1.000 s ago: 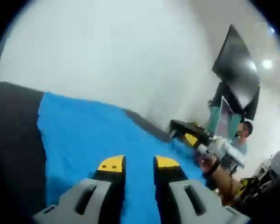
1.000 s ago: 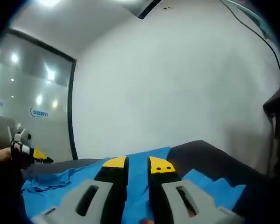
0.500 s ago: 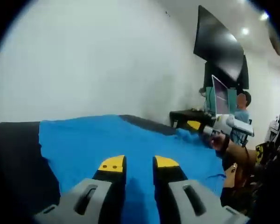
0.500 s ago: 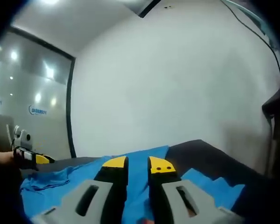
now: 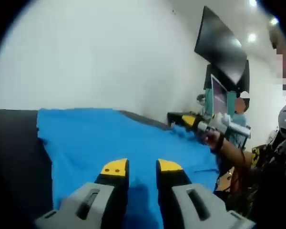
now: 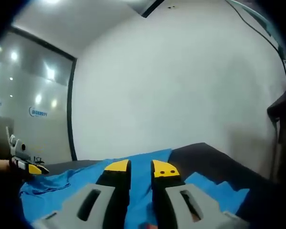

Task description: Spread out the cloth and fold it

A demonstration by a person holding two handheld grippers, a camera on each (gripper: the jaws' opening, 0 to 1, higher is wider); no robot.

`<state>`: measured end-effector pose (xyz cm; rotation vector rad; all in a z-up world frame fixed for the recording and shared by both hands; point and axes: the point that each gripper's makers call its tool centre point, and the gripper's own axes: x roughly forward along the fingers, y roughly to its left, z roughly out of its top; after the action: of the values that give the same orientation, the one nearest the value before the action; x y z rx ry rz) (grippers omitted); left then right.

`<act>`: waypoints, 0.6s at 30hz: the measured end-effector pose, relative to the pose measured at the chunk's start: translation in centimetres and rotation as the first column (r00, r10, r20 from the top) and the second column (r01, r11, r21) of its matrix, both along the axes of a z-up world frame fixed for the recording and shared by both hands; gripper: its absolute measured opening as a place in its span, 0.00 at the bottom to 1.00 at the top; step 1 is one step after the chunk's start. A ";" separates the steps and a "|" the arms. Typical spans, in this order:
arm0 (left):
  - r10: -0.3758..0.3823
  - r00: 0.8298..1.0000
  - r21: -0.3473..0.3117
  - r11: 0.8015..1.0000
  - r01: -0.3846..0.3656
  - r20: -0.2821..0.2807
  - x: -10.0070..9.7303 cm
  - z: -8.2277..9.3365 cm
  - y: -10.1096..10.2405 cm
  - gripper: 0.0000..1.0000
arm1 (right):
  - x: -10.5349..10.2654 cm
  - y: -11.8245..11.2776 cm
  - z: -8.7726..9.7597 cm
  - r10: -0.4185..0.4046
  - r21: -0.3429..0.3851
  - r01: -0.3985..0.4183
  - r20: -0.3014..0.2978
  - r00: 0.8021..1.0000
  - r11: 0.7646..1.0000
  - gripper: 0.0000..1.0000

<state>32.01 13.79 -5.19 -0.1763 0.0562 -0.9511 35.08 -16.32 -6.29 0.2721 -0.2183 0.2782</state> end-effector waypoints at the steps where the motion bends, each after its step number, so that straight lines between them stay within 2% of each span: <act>1: 0.016 1.000 -0.020 1.000 -0.015 0.027 0.3 0.9 0.5 0.26 | 0.0 0.0 0.0 0.000 -0.001 0.000 0.000 1.000 1.000 0.14; 3: 0.080 0.993 -0.072 0.995 -0.074 0.082 1.3 2.7 2.2 0.25 | 0.0 -0.1 0.0 -0.001 0.000 0.001 0.003 1.000 1.000 0.14; 5: 0.135 0.988 -0.122 0.985 -0.125 0.078 2.4 3.2 3.8 0.25 | 0.1 -0.2 0.2 -0.004 0.005 0.004 0.003 1.000 1.000 0.15; 7: 0.179 0.983 -0.139 0.975 -0.171 0.040 3.3 2.5 5.2 0.25 | -0.1 -1.6 -0.7 -0.100 0.010 0.101 -0.085 0.991 0.995 0.15; 8: 0.199 0.980 -0.134 0.972 -0.194 0.019 3.6 2.0 5.7 0.24 | -0.6 -1.7 -0.9 -0.139 -0.044 0.135 -0.117 0.983 0.990 0.15; 9: 0.197 0.980 -0.126 0.973 -0.193 0.021 3.6 1.6 5.9 0.24 | -1.4 -1.6 -0.8 -0.180 -0.134 0.164 -0.114 0.977 0.977 0.17; 11: 0.202 0.979 -0.124 0.972 -0.199 0.016 3.5 1.0 6.2 0.24 | -2.8 -2.0 -1.6 -0.279 -0.253 0.230 -0.180 0.943 0.940 0.21; 12: 0.199 0.980 -0.120 0.973 -0.197 0.011 3.3 0.8 6.2 0.24 | -3.2 -1.6 -1.5 -0.278 -0.240 0.233 -0.172 0.945 0.942 0.22; 13: 0.195 0.981 -0.113 0.975 -0.193 0.009 3.2 0.5 6.1 0.24 | -3.5 -1.1 -1.8 -0.244 -0.213 0.202 -0.195 0.950 0.956 0.22; 14: 0.192 0.981 -0.107 0.976 -0.190 0.009 3.0 0.3 6.0 0.24 | -3.7 -0.6 -2.7 -0.217 -0.182 0.175 -0.251 0.943 0.968 0.25; 15: 0.190 0.982 -0.101 0.977 -0.189 0.008 2.9 0.1 5.9 0.24 | -4.0 -0.7 -4.1 -0.224 -0.144 0.187 -0.317 0.922 0.972 0.30; 16: 0.188 0.982 -0.098 0.978 -0.186 0.009 2.7 0.0 5.9 0.24 | -4.2 -0.9 -4.6 -0.238 -0.145 0.200 -0.334 0.912 0.969 0.33; 17: 0.186 0.982 -0.098 0.978 -0.184 0.010 2.6 -0.1 5.9 0.24 | -4.5 -1.5 -4.8 -0.289 -0.153 0.251 -0.321 0.902 0.956 0.35; 18: 0.187 0.982 -0.097 0.978 -0.185 0.011 2.5 -0.2 6.0 0.24 | -4.7 -2.1 -4.6 -0.334 -0.179 0.293 -0.279 0.900 0.939 0.35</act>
<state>34.54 19.81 -5.37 -0.2562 -0.0246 -0.7689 30.41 -18.38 -10.86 0.1405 0.0658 -0.0730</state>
